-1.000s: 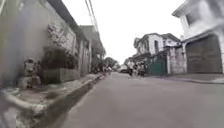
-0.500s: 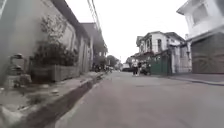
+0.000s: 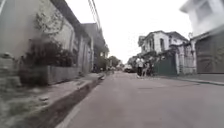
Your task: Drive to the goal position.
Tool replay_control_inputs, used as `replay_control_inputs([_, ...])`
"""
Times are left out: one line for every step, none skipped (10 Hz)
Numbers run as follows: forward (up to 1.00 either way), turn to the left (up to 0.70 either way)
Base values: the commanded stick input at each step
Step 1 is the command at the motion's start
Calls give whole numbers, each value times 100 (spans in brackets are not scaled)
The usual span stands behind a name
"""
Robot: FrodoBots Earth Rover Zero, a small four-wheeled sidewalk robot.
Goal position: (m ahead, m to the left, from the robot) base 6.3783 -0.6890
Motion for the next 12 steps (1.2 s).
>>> replay_control_inputs([70, 0])
replay_control_inputs([70, 0])
replay_control_inputs([70, 0])
replay_control_inputs([70, 0])
replay_control_inputs([70, 0])
replay_control_inputs([70, 0])
replay_control_inputs([70, -3])
replay_control_inputs([70, -20])
replay_control_inputs([70, -34])
replay_control_inputs([70, -34])
replay_control_inputs([70, -34])
replay_control_inputs([70, -34])
